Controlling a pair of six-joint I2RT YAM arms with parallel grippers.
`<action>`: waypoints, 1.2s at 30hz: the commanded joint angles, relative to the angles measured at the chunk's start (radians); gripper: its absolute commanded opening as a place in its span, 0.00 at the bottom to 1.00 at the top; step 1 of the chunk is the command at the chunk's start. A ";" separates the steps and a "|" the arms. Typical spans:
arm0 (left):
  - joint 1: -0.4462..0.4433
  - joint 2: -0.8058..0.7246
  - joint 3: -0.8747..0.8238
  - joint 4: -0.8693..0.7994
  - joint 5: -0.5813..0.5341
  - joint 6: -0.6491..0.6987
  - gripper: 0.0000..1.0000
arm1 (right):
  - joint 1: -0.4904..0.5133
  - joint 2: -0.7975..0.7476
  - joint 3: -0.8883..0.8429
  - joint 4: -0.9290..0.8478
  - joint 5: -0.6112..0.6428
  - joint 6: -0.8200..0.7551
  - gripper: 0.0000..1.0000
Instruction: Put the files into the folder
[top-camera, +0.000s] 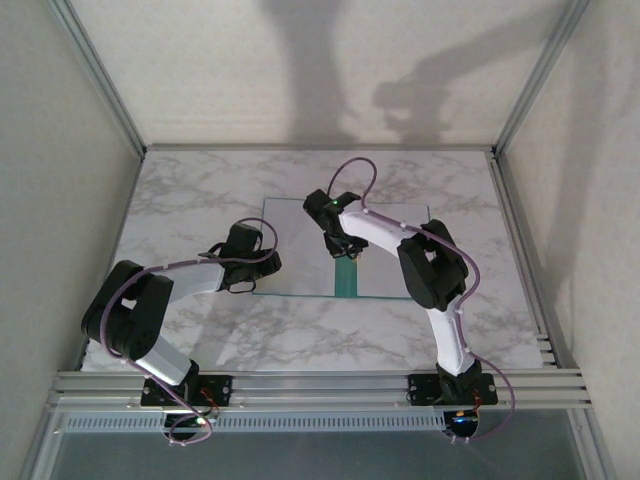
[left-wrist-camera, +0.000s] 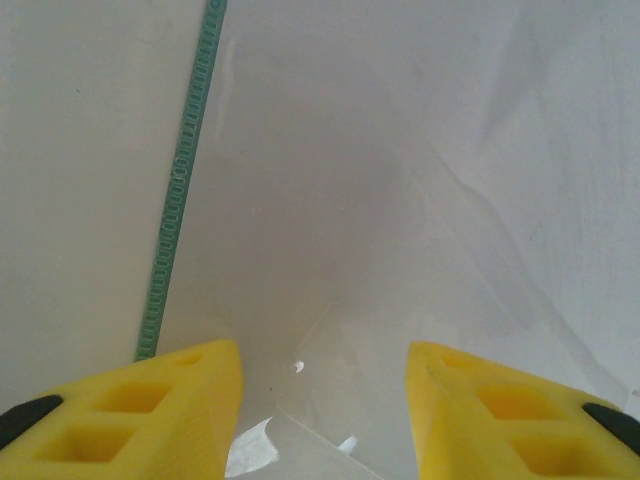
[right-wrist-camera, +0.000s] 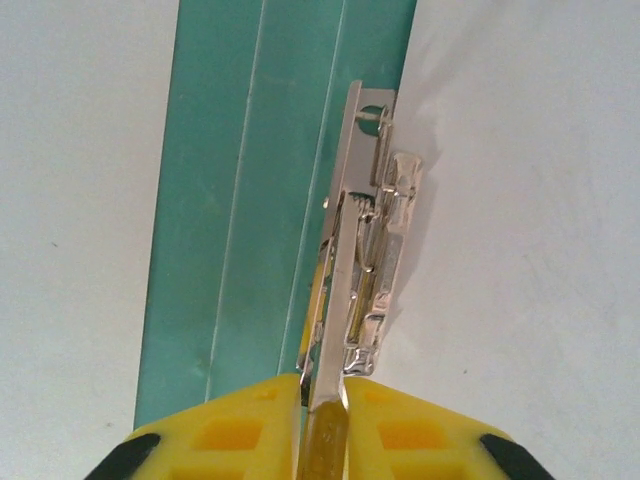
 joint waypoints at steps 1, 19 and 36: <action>0.005 0.031 -0.002 -0.051 0.007 0.005 0.48 | -0.010 0.024 0.049 -0.078 -0.012 -0.007 0.23; 0.005 0.045 0.008 -0.041 0.016 0.002 0.48 | -0.016 -0.013 0.159 -0.153 -0.055 0.092 0.42; 0.005 0.056 0.009 -0.038 0.019 0.004 0.48 | -0.033 -0.029 0.079 -0.075 -0.059 0.145 0.35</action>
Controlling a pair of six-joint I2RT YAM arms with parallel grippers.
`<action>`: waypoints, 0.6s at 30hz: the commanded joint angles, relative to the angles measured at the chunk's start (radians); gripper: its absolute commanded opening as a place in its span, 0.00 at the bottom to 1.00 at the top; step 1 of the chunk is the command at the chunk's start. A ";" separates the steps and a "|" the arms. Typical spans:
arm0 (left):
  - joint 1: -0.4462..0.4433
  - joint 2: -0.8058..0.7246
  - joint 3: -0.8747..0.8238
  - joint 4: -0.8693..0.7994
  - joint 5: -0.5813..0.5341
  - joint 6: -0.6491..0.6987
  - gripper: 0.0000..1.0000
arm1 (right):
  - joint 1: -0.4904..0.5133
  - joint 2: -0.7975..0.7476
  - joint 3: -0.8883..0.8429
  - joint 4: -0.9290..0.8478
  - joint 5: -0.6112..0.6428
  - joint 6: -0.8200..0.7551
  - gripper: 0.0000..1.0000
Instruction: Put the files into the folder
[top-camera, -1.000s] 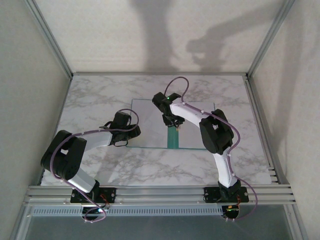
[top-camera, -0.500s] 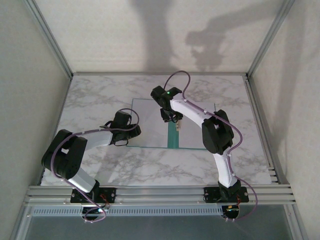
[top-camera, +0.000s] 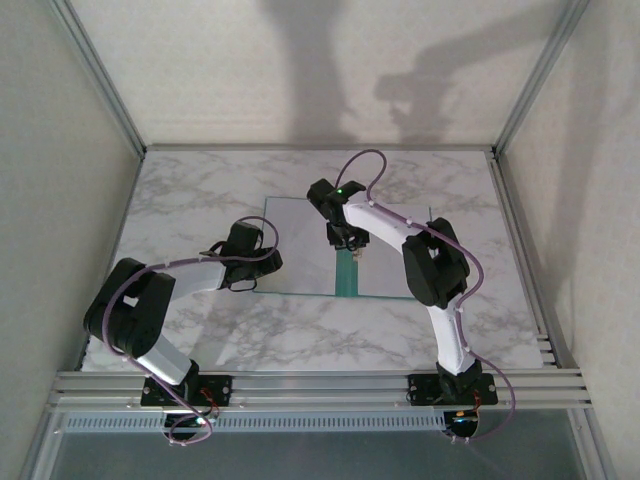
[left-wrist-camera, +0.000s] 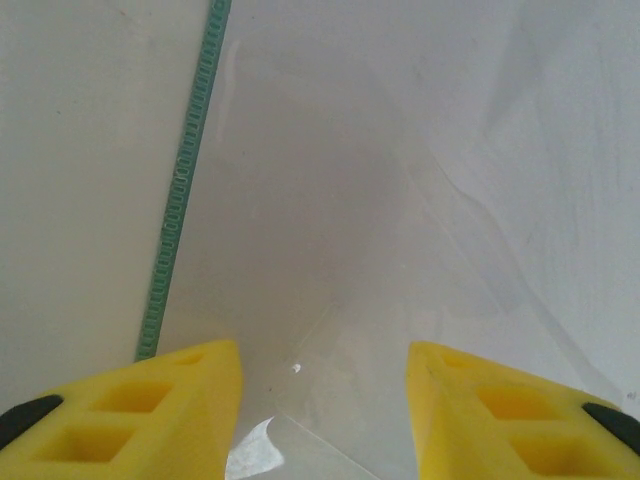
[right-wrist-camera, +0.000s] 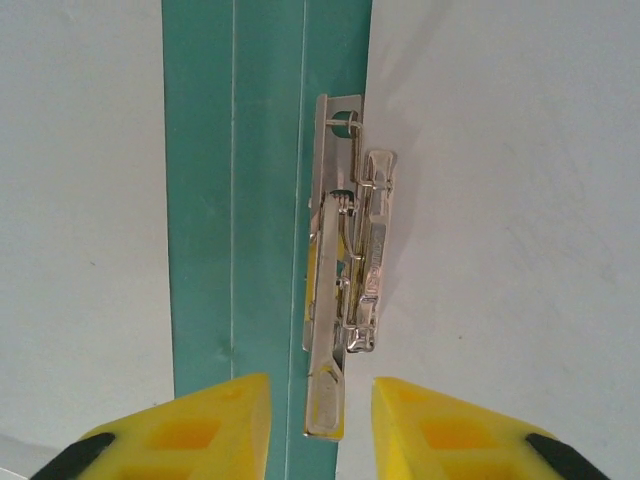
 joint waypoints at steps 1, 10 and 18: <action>0.005 0.038 -0.006 -0.048 0.015 0.005 0.48 | -0.005 -0.031 -0.001 0.000 -0.001 0.017 0.36; 0.005 0.044 -0.005 -0.049 0.013 0.007 0.48 | -0.006 -0.039 0.010 -0.008 0.016 0.021 0.31; 0.005 0.048 -0.001 -0.050 0.013 0.008 0.48 | -0.008 -0.037 0.034 -0.025 0.032 0.015 0.30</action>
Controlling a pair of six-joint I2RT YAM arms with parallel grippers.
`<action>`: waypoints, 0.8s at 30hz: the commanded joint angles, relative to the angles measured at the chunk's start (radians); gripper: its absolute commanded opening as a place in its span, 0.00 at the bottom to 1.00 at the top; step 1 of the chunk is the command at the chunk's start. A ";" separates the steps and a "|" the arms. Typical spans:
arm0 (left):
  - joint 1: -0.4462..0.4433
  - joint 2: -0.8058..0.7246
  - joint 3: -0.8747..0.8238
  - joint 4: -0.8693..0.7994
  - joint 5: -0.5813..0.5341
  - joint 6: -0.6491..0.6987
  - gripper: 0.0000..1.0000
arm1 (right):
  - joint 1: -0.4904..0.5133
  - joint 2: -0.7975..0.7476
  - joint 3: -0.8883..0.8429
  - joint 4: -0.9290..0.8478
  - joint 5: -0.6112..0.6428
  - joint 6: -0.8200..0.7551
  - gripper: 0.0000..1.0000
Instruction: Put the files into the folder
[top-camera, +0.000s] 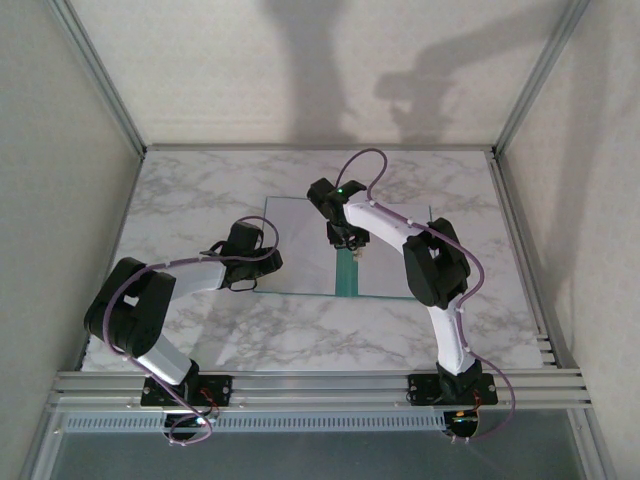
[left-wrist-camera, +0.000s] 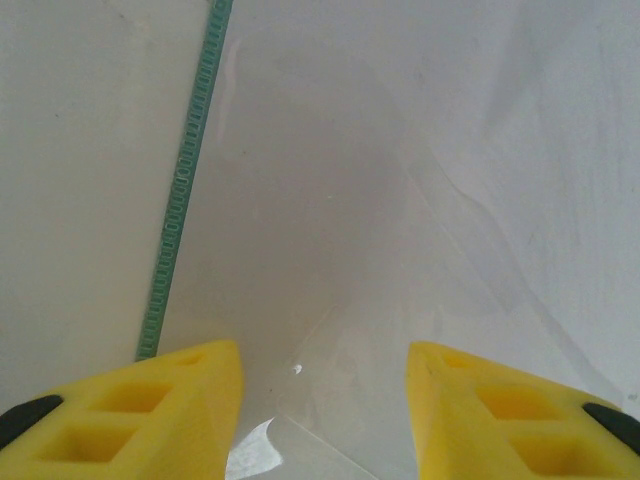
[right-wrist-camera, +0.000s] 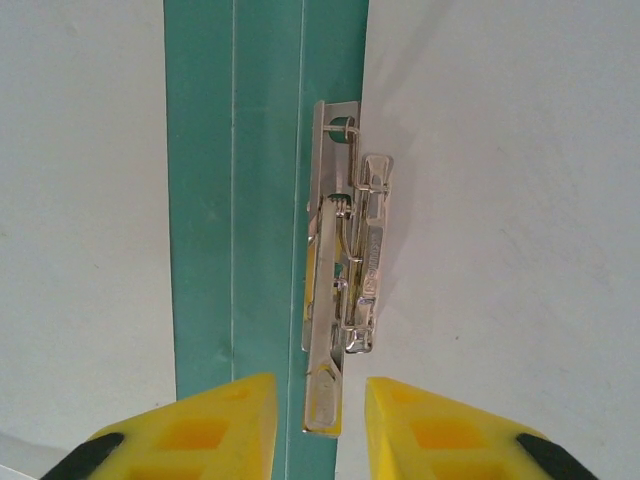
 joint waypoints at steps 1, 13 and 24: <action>0.005 0.044 -0.004 -0.050 0.013 0.008 0.48 | -0.006 -0.034 0.033 -0.025 0.025 0.015 0.30; 0.005 0.048 -0.003 -0.049 0.015 0.007 0.48 | -0.008 -0.036 0.030 -0.023 0.025 0.015 0.26; 0.006 0.051 -0.004 -0.047 0.016 0.008 0.48 | -0.008 -0.034 0.030 -0.034 0.046 0.006 0.18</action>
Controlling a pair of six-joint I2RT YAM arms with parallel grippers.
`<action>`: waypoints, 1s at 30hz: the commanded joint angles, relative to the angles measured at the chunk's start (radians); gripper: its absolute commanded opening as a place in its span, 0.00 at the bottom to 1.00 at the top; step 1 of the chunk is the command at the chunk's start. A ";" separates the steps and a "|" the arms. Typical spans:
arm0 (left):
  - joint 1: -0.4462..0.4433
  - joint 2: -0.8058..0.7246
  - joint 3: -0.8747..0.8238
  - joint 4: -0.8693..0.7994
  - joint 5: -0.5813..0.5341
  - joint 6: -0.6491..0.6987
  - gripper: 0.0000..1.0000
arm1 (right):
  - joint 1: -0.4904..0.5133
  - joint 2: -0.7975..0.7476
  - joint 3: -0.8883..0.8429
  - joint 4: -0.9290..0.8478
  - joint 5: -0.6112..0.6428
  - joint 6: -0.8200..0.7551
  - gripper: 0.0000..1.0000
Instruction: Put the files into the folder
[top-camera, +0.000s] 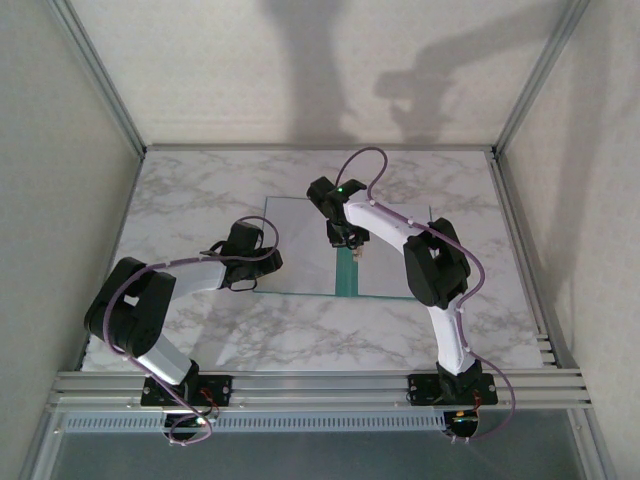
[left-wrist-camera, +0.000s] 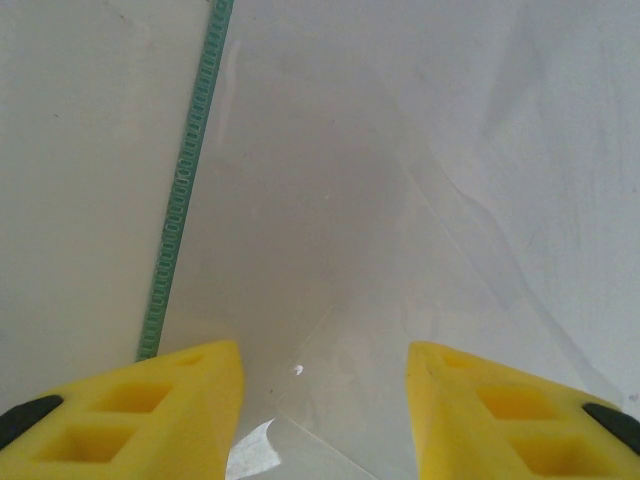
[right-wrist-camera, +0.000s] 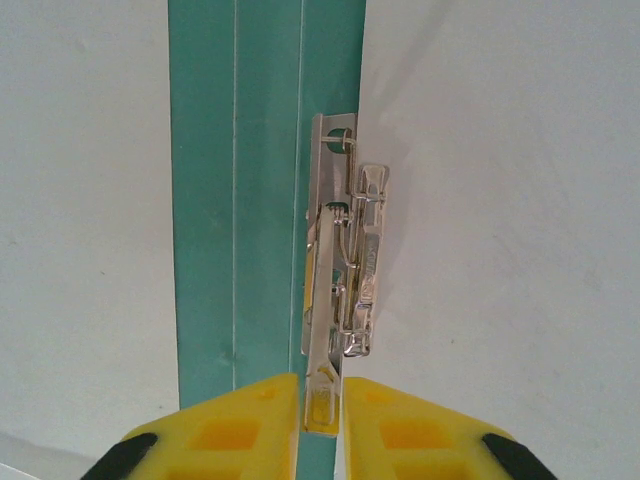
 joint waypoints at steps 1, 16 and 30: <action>0.006 0.051 -0.004 -0.047 0.016 0.008 0.48 | -0.006 -0.031 0.021 -0.034 0.038 0.004 0.18; 0.005 0.053 -0.008 -0.046 0.016 0.007 0.48 | -0.007 -0.038 -0.028 -0.033 0.053 -0.006 0.10; 0.005 0.064 -0.002 -0.050 0.008 0.009 0.47 | -0.006 -0.072 -0.118 0.008 0.060 -0.040 0.02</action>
